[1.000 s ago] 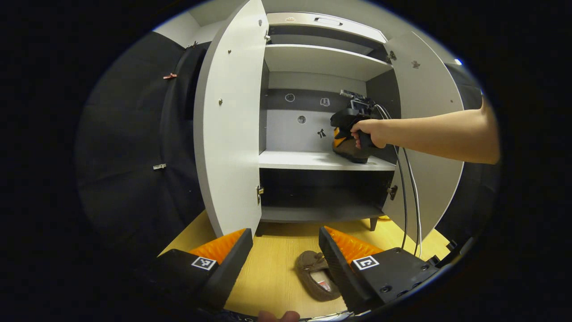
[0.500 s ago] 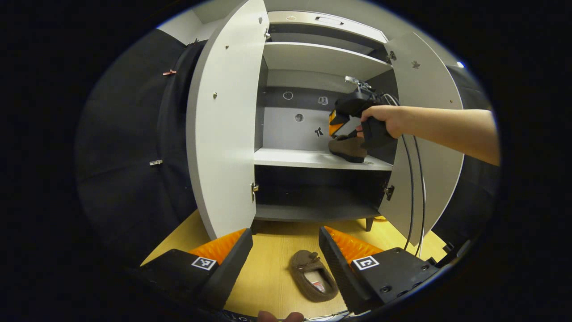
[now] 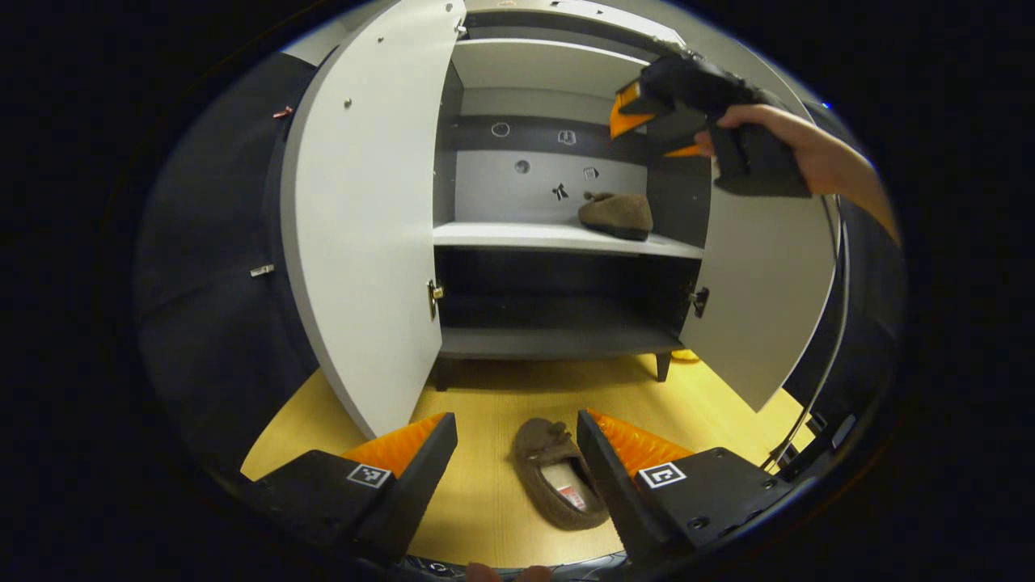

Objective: Grab one shoe with the right hand and put it into the shoe cabinet, grab the other shoe with the left hand and put it into the shoe cabinet; then close the right door with the right hand and the left door with the left hand.

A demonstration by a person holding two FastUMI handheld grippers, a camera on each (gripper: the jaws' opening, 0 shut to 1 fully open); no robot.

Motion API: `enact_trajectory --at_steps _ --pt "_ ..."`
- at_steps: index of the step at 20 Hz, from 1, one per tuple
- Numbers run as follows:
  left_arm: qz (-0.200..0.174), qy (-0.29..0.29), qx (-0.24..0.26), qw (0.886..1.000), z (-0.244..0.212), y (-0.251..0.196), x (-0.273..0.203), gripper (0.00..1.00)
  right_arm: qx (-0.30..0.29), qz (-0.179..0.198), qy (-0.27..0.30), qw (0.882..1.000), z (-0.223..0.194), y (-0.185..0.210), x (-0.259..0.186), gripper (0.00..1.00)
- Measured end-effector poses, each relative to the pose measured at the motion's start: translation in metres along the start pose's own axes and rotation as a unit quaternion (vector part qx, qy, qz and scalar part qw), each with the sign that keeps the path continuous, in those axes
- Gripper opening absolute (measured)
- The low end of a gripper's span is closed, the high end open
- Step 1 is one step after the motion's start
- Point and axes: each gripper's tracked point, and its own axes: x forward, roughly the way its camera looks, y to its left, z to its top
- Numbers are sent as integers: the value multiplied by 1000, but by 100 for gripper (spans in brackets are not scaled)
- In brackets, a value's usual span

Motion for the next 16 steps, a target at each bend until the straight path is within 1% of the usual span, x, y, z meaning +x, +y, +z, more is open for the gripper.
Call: enact_trajectory --at_steps 2,4,7,8,9,10,11,12,14,16 --pt "-9 37 -2 999 -31 -7 12 95 -8 6 -21 1000 8 3 -46 98" --pt "-17 65 -13 998 -54 -13 27 94 -9 12 -33 999 11 7 -81 98" --pt "-24 93 -22 995 -80 -20 51 87 -12 12 -42 999 15 4 -125 98" --pt "-21 105 -24 994 -90 -19 60 87 -15 13 -45 999 17 2 -136 98" --pt "-18 117 -30 993 -99 -19 70 85 -19 10 -44 999 17 -4 -146 100" --pt "-15 128 -38 991 -109 -17 82 83 -22 7 -40 999 15 -10 -155 98" --pt "-11 135 -43 990 -117 -14 91 79 -21 2 -37 999 13 -16 -164 100" --pt "-5 142 -46 989 -126 -9 102 76 -17 -4 -32 999 11 -23 -172 98" --pt "3 148 -47 988 -139 -4 118 73 -11 -12 -21 1000 3 -34 -189 98" --pt "-9 143 -53 988 -142 -10 131 68 -21 -25 -11 999 -6 -49 -203 98"
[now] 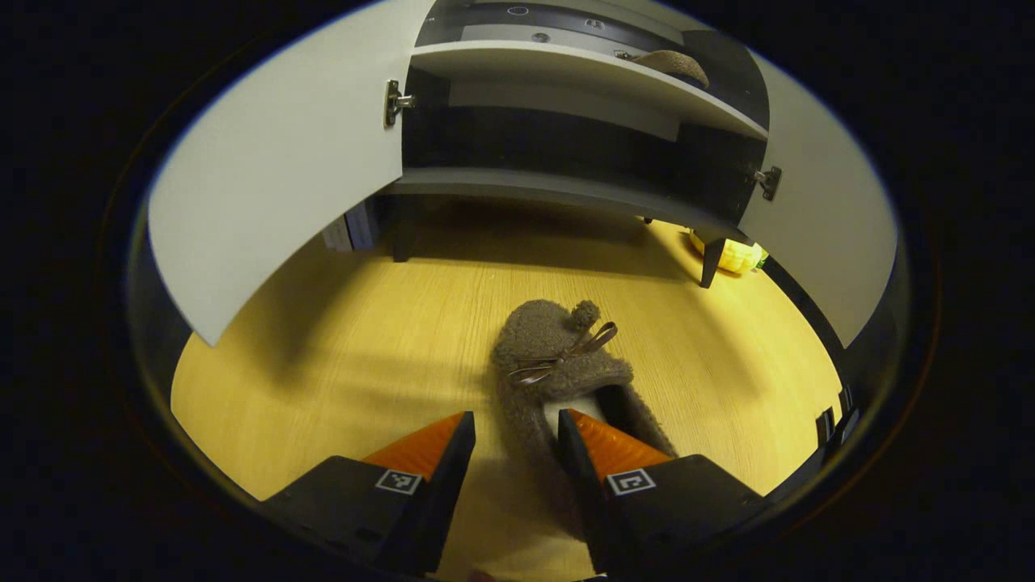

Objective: Grab one shoe with the right hand and put it into the shoe cabinet, grab the other shoe with the left hand and put it into the shoe cabinet; then close the right door with the right hand and the left door with the left hand.

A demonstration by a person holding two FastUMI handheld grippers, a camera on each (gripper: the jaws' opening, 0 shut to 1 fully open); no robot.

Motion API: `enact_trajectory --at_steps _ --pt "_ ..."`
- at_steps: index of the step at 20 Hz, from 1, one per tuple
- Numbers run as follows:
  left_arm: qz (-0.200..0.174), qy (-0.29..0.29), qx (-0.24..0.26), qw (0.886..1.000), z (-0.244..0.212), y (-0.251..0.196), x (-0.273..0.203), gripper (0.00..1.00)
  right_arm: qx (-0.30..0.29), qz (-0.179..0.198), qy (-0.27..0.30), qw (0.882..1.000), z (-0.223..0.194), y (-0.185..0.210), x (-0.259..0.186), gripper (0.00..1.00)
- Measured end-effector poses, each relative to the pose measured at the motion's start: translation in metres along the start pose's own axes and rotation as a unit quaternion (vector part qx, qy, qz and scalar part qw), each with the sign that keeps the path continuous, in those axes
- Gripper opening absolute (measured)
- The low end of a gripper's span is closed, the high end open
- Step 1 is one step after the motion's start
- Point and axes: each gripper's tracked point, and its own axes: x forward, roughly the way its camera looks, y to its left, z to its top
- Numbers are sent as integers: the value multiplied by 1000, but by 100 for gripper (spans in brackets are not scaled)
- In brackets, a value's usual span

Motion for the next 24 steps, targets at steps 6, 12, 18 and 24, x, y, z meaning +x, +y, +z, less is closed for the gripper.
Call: enact_trajectory --at_steps 6,12,18,24 --pt "8 -16 21 1000 15 4 29 50 -7 -46 24 999 -13 -37 -34 98" --pt "13 26 57 998 16 10 30 10 -12 -64 36 997 -24 -63 -53 98" --pt "-9 4 46 999 68 -16 -30 6 -1 -80 37 996 -27 -93 -57 98" --pt "3 -41 28 999 165 -48 -118 6 -7 -114 34 993 -35 -137 -57 98"
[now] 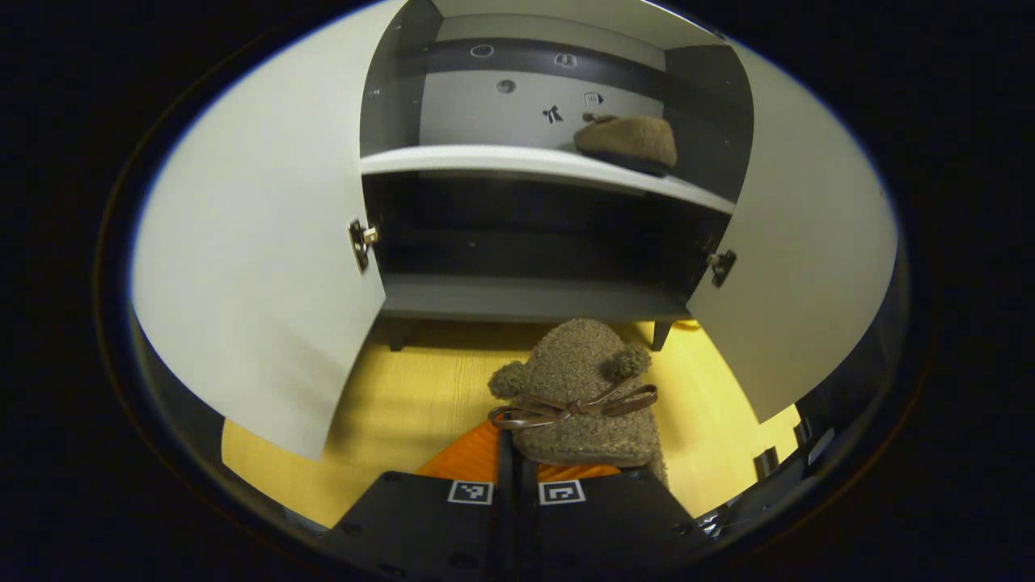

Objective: Grab one shoe with the right hand and put it into the shoe cabinet, grab the other shoe with the left hand and put it into the shoe cabinet; then close the right door with the right hand and the left door with the left hand.

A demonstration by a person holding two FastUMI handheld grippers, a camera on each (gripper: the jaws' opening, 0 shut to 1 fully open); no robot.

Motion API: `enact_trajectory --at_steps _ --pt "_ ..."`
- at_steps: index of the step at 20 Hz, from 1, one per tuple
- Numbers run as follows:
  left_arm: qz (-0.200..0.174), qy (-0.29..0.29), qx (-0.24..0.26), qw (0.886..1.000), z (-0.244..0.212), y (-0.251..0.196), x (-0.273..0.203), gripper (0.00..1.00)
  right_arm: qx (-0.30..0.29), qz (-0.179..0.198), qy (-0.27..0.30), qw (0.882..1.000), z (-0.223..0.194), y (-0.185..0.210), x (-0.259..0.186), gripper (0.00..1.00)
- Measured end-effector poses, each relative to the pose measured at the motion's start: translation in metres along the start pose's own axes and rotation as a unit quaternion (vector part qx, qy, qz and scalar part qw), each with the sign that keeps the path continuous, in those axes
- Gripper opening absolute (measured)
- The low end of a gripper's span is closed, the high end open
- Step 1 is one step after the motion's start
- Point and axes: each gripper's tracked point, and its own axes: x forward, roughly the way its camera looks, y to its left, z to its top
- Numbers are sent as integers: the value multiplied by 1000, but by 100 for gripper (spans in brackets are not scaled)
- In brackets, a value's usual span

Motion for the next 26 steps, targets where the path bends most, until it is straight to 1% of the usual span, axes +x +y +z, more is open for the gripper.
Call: enact_trajectory --at_steps 3,7,9,11,12,15,18,20,23,26 --pt "5 -26 -3 1000 64 -10 -28 6 6 -15 4 1000 -6 -18 8 98" --pt "21 -76 3 997 155 -12 -40 6 8 -26 4 1000 -7 -36 15 98" --pt "33 -91 -1 995 191 -9 -32 6 4 -29 0 1000 -6 -42 17 99" --pt "32 -105 -26 994 228 -7 -17 6 -1 -30 1 1000 -8 -47 19 98" --pt "35 -111 -31 993 245 -2 -8 6 -3 -32 4 999 -11 -50 20 98" --pt "68 -125 -21 990 294 20 23 6 -6 -38 8 999 -14 -56 21 98" --pt "76 -114 -28 990 322 29 64 6 -10 -43 8 999 -16 -61 22 98" --pt "89 -99 -21 991 333 38 92 6 -11 -47 8 999 -16 -64 22 98" --pt "102 -75 -13 992 339 45 126 6 -9 -52 8 999 -16 -66 24 99" --pt "106 -53 -17 993 336 49 156 6 -10 -58 10 998 -17 -66 25 98"
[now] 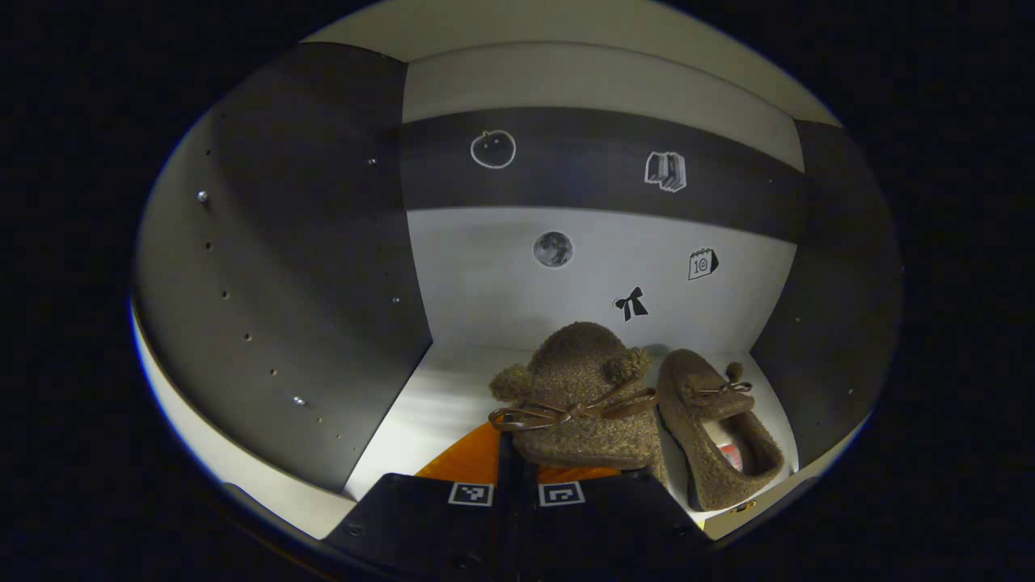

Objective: Grab one shoe with the right hand and put it into the shoe cabinet, grab the other shoe with the left hand and put it into the shoe cabinet; then close the right door with the right hand and the left door with the left hand.

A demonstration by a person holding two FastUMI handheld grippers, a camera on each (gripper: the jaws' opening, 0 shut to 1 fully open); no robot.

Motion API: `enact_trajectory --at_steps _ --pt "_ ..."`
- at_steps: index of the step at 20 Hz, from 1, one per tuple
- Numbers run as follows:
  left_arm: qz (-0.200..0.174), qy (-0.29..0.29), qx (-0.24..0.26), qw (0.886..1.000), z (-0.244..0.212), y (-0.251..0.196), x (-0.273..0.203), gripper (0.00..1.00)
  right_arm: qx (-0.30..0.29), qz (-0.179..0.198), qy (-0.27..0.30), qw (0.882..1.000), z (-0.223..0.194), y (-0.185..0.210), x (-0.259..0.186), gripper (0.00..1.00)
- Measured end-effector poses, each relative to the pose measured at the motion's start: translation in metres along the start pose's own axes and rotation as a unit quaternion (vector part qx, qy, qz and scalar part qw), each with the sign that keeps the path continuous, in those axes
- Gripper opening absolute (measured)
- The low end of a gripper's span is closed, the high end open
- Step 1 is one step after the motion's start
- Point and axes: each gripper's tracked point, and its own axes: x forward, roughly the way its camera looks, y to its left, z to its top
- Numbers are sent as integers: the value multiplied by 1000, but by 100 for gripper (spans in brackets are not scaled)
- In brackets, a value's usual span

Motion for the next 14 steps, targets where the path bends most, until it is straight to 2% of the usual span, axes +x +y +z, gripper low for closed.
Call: enact_trajectory --at_steps 5,10,12,13,14 --pt "17 33 15 999 -13 -2 35 6 -5 -12 -2 1000 -1 -6 2 98" --pt "20 56 32 998 -20 -6 48 7 2 -24 1 1000 -2 -15 2 98" --pt "17 65 43 997 -24 -8 44 16 5 -26 1 1000 -3 -16 2 98" --pt "20 63 52 996 -20 -6 42 26 5 -25 1 1000 -3 -17 3 98" --pt "17 61 61 996 -19 -9 38 27 5 -25 1 1000 -3 -17 3 98"
